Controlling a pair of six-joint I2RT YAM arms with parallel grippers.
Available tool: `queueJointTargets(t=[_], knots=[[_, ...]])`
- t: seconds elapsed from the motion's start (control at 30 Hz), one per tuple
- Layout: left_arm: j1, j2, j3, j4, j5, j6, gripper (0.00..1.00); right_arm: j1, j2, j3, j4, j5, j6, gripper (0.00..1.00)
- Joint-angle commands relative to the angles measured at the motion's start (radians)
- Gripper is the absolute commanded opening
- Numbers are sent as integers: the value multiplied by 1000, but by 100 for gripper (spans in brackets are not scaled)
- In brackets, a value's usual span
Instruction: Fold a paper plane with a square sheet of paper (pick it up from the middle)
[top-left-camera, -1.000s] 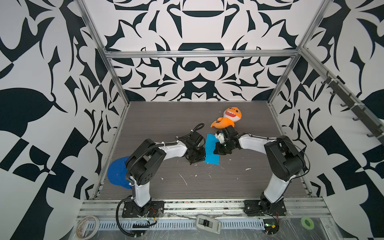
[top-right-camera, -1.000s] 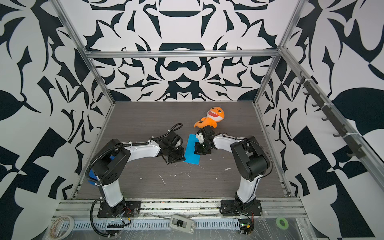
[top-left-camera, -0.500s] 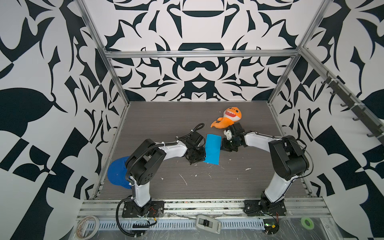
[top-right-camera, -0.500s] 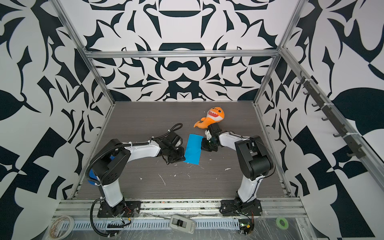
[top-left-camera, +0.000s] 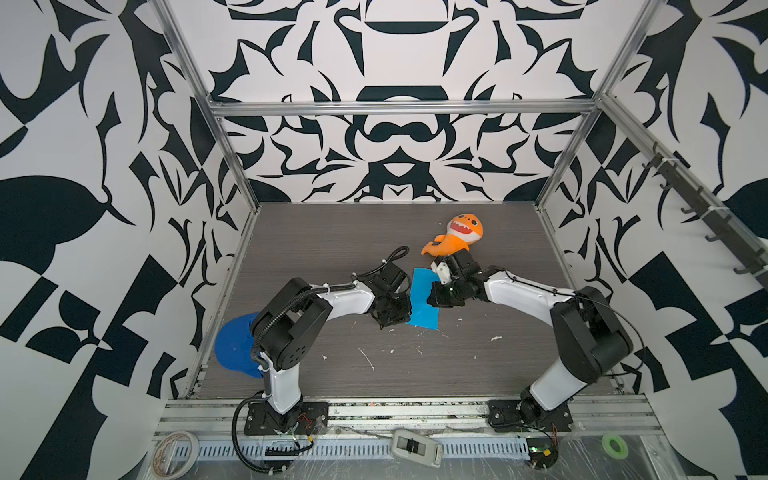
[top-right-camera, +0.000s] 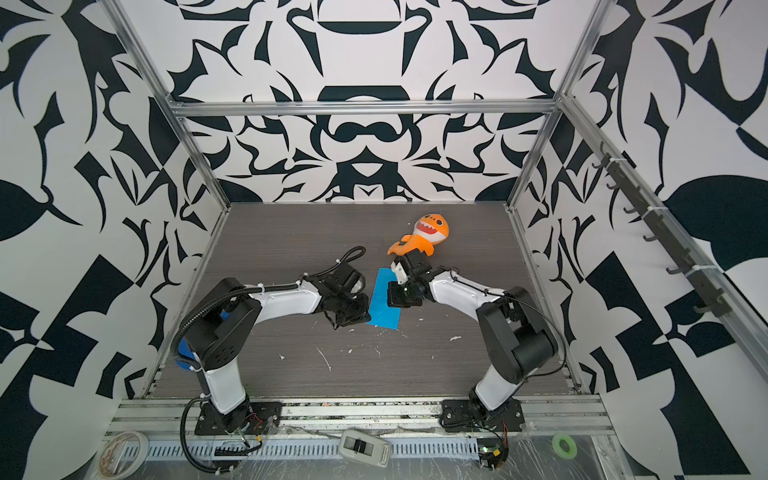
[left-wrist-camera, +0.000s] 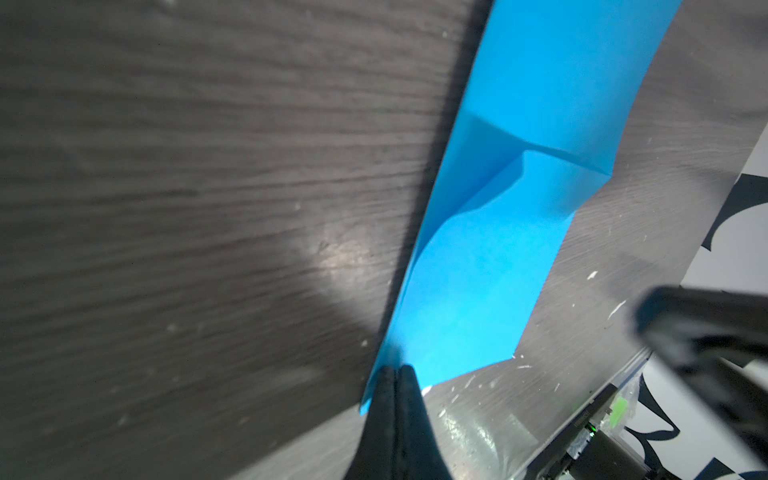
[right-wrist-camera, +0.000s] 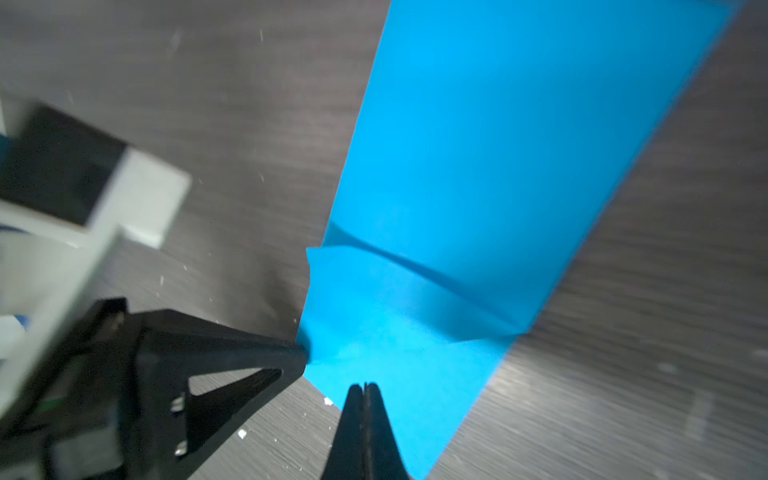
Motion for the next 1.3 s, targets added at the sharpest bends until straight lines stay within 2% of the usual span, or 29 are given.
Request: queueJointTargets(t=[0.0, 0.17, 0.53, 0.73, 0.9, 1.07, 1.27], knots=[[-2, 43, -9, -119, -42, 11, 0, 4, 35, 39, 15, -49, 2, 2], [-2, 43, -6, -130, -41, 14, 0, 4, 85, 46, 17, -34, 11, 2], [-2, 14, -18, -236, -40, 64, 0, 3, 160, 58, -66, 98, 39, 2], [14, -42, -8, -302, -66, 105, 0, 2, 163, 58, -61, 90, 45, 2], [19, -108, 44, -233, -35, 133, 2, 3, 103, 51, 18, 8, 56, 2], [19, -125, 53, -75, 2, 117, 13, -16, -9, -7, 130, -29, 119, 10], [19, -70, 115, -2, -21, 140, 16, -92, -159, -176, 264, 10, 224, 32]])
